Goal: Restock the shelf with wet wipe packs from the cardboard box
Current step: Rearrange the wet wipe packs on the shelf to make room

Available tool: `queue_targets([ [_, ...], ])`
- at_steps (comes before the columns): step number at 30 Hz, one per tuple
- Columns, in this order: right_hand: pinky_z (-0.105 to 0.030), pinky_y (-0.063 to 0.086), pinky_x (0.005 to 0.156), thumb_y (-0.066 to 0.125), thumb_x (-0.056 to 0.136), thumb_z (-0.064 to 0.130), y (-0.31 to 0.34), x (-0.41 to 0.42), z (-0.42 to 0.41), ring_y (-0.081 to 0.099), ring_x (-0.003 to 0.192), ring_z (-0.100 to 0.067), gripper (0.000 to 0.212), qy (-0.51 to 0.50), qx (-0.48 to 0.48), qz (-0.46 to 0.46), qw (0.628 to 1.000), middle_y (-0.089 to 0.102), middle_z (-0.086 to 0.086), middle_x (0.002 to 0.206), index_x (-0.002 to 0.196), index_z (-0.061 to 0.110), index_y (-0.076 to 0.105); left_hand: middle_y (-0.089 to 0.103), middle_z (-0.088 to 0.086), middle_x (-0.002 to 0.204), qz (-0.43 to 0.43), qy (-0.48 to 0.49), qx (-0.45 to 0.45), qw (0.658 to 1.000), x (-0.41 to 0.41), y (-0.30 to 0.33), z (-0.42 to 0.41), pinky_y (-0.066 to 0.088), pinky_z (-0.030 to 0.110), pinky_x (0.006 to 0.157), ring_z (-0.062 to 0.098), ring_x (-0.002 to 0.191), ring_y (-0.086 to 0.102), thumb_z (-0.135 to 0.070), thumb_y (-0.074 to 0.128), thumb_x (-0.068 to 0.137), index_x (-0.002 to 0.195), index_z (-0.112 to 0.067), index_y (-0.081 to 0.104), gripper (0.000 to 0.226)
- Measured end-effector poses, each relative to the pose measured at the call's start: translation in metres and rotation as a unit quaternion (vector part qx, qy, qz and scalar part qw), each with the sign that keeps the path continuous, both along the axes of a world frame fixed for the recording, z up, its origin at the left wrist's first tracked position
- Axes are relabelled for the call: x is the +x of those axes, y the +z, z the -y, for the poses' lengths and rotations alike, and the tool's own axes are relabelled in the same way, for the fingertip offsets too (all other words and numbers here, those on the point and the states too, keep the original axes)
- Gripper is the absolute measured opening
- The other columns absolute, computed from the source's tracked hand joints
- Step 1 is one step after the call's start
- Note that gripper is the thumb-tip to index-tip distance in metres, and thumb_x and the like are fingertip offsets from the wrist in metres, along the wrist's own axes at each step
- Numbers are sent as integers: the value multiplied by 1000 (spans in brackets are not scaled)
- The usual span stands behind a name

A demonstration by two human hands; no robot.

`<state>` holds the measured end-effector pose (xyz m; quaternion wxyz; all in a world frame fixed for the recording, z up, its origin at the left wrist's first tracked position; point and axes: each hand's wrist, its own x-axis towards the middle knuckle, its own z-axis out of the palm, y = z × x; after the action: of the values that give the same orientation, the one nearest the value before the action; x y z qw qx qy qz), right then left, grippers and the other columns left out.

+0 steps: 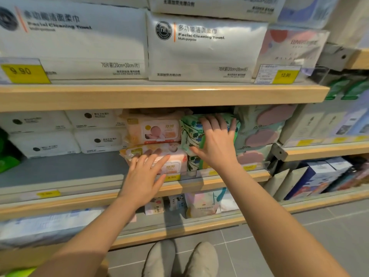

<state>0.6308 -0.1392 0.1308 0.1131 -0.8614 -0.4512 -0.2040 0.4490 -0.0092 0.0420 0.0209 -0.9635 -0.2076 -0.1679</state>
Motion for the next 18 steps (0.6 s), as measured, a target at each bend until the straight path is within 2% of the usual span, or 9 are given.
queue_targets([
  [8, -61, 6, 111, 68, 71, 57, -1, 0, -1, 38, 130, -33, 79, -25, 8, 10, 1000, 47, -11, 134, 133, 17, 41, 48, -2, 128, -6, -15, -13, 1000, -2, 2, -2, 28, 47, 106, 24, 118, 40, -49, 27, 93, 145, -33, 27, 54],
  [13, -59, 5, 113, 63, 71, 64, 8, -3, -1, 34, 133, -31, 86, -25, -30, -19, 999, 42, -9, 139, 138, 19, 34, 45, 1, 134, -20, -34, -44, 998, -1, 8, -2, 23, 47, 108, 25, 122, 38, -47, 30, 91, 145, -31, 28, 57],
  [16, -57, 8, 113, 58, 72, 69, 24, -10, 4, 37, 130, -33, 91, -31, -43, -48, 997, 41, -12, 141, 142, 18, 31, 44, 2, 135, 20, -52, -118, 991, -14, 28, -3, 25, 41, 109, 23, 125, 38, -37, 44, 94, 144, -24, 33, 52],
  [18, -56, 16, 112, 60, 76, 63, 31, -25, 4, 40, 126, -37, 84, -13, -31, -31, 999, 45, -18, 136, 138, 12, 36, 45, 2, 137, 77, -27, -144, 986, -35, 44, -6, 26, 36, 109, 20, 126, 38, -32, 49, 94, 141, -19, 38, 50],
])
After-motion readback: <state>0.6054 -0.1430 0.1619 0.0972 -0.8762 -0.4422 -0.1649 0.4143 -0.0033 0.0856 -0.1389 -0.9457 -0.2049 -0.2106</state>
